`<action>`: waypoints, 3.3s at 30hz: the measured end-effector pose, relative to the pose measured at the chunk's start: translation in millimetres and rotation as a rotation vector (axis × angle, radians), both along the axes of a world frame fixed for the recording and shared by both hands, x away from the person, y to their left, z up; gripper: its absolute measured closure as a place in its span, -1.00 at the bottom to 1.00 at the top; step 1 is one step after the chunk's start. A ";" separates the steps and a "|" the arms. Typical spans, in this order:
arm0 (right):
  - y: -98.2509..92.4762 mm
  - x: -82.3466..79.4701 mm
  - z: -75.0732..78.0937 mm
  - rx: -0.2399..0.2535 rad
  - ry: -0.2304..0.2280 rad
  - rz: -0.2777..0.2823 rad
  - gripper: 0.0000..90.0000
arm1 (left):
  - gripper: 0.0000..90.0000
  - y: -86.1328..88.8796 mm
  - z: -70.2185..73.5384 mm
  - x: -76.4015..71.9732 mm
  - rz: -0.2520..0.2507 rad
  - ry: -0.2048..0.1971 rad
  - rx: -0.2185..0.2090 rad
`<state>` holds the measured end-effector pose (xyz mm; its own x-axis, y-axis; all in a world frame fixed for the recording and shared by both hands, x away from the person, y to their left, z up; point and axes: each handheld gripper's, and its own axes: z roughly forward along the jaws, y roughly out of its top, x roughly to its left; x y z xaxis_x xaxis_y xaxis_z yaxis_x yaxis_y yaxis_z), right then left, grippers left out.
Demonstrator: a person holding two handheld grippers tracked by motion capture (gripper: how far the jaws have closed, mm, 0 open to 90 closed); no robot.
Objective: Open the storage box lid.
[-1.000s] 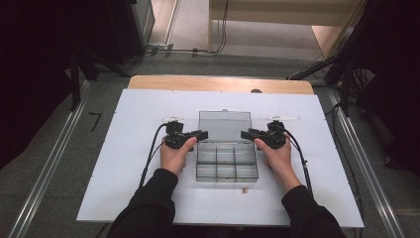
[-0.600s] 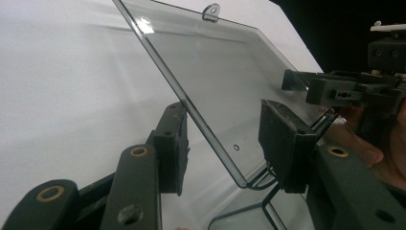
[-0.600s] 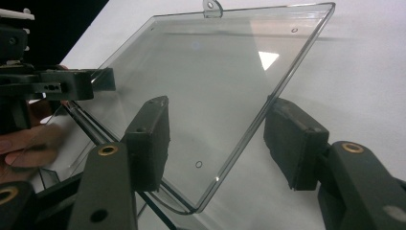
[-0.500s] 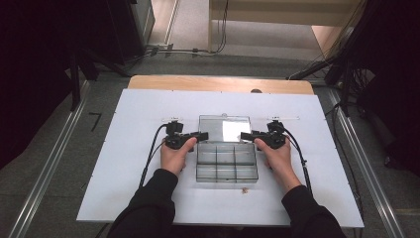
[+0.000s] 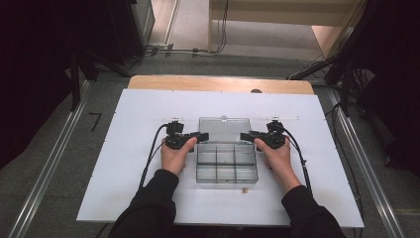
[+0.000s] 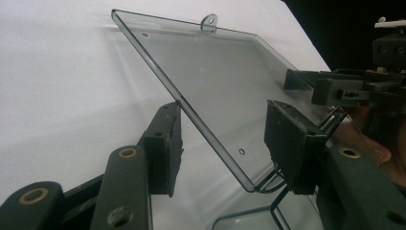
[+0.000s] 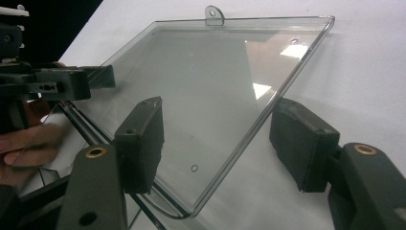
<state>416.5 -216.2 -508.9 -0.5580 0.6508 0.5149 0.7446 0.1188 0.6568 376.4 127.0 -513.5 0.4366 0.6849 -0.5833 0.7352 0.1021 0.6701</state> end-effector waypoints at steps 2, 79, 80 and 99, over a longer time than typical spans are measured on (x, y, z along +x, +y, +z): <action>-0.1 0.2 0.0 0.001 0.001 0.003 -0.24 | 0.05 -0.8 0.3 -0.5 -0.002 -0.005 0.003; -12.4 -161.3 56.6 -0.149 -0.309 0.209 -0.95 | -0.87 87.2 34.6 -153.1 -0.072 -0.495 0.047; -13.2 -163.3 56.6 -0.152 -0.310 0.214 -0.94 | -0.87 89.1 34.2 -154.2 -0.072 -0.493 0.050; -21.2 -183.2 49.8 -0.200 -0.298 0.287 -0.36 | -0.87 99.7 22.7 -164.5 -0.100 -0.486 0.090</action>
<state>233.2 -237.3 -459.1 -0.8348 0.5187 0.1848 0.4453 0.4386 0.7806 211.9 226.7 -490.8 0.7090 0.6645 -0.2363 0.3388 -0.0270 0.9405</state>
